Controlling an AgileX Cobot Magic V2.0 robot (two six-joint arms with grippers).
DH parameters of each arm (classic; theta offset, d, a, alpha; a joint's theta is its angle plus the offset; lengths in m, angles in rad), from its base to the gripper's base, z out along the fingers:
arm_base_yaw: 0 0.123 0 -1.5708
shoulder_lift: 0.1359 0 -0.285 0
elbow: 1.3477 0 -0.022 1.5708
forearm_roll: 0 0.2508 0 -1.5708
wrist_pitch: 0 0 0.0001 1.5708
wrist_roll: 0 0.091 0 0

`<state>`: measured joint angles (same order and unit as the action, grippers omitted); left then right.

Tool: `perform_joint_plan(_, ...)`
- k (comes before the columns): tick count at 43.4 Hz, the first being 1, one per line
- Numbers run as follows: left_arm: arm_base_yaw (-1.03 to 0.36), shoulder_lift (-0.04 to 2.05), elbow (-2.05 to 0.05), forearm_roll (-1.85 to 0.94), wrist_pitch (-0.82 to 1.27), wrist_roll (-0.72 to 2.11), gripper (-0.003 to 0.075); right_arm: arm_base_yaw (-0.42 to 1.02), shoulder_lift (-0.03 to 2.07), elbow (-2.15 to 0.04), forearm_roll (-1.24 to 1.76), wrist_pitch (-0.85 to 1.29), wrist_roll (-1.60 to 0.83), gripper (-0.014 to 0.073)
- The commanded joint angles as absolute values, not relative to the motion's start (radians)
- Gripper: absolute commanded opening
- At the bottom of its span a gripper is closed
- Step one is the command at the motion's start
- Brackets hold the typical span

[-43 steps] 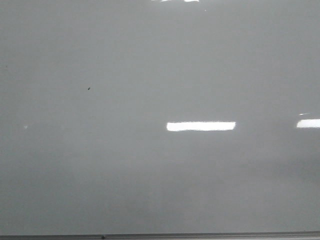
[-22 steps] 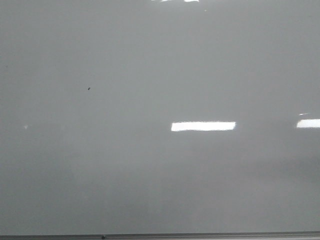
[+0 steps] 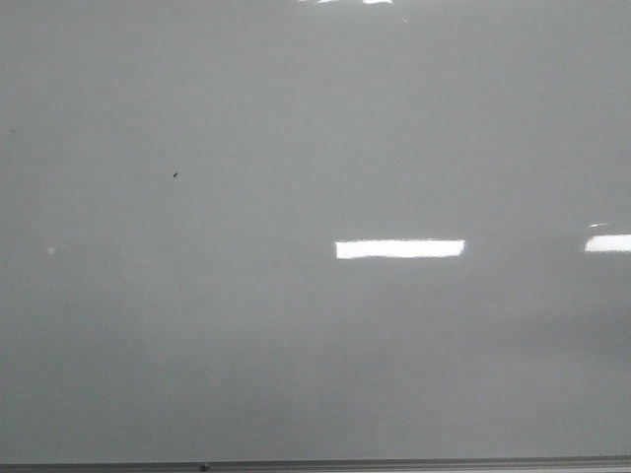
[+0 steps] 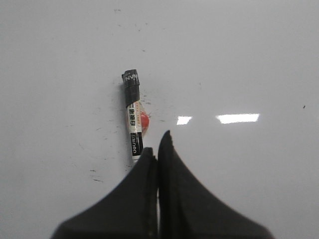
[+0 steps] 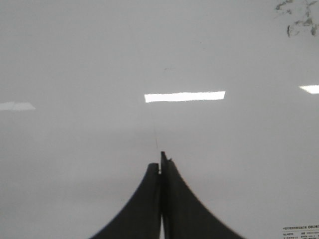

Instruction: Write number 7 on whiteboard

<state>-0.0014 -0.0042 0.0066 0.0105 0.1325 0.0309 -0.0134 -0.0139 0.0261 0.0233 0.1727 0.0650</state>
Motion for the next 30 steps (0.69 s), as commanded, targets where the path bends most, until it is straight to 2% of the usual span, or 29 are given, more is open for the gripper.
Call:
perform_joint_plan(1,-0.001,-0.019,0.009,0.0,0.048,0.024,-0.002,-0.013,-0.029,0.023,0.011,0.097,0.058,-0.0058)
perform_joint_plan(12,-0.001,-0.019,0.009,-0.013,0.022,0.024,-0.002,-0.013,-0.029,0.023,0.011,0.082,0.058,-0.0058)
perform_joint_plan(20,-0.001,-0.019,-0.005,-0.015,-0.118,0.022,-0.002,-0.013,-0.029,-0.007,0.011,0.016,0.058,-0.0058)
perform_joint_plan(30,-0.001,-0.006,-0.194,0.0,-0.074,0.022,-0.002,-0.013,-0.021,-0.214,0.011,0.202,0.058,-0.0058)
